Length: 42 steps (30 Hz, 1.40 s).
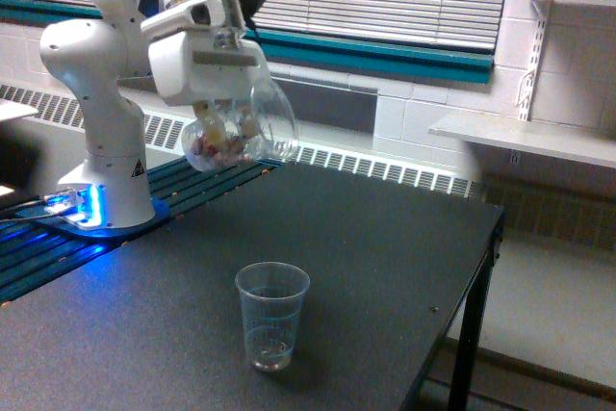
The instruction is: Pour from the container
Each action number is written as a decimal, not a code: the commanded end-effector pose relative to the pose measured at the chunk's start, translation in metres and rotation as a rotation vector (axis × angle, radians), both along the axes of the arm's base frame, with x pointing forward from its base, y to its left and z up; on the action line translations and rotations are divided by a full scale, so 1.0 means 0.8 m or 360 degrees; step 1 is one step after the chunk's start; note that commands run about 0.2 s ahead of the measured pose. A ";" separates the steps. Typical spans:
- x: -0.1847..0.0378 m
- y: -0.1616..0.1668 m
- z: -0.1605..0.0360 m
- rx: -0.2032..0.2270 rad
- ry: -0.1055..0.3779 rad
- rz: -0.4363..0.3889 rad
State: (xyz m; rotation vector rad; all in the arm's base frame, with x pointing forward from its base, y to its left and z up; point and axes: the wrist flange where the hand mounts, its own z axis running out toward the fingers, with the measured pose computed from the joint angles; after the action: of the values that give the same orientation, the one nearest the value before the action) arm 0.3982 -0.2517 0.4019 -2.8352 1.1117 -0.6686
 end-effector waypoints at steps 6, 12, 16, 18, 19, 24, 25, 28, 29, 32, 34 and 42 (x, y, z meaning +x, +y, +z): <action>-0.016 -0.007 -0.030 -0.0061 0.0134 0.0076; -0.020 -0.007 -0.036 -0.0105 0.0197 0.0085; -0.022 -0.006 -0.040 -0.0124 0.0222 0.0079; -0.023 -0.005 -0.044 -0.0129 0.0237 0.0072; -0.024 -0.004 -0.045 -0.0129 0.0244 0.0070; -0.025 0.000 -0.050 -0.0154 0.0265 0.0074; -0.025 0.001 -0.050 -0.0162 0.0275 0.0074; -0.023 0.002 -0.047 -0.0187 0.0289 0.0075; -0.023 0.003 -0.047 -0.0191 0.0292 0.0078; -0.021 0.006 -0.044 -0.0210 0.0306 0.0074; -0.021 0.008 -0.045 -0.0211 0.0316 0.0061; -0.022 0.016 -0.049 -0.0238 0.0359 -0.0001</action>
State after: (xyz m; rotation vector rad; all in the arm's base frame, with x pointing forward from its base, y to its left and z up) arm 0.3815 -0.2424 0.3612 -3.1357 1.0018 -0.4660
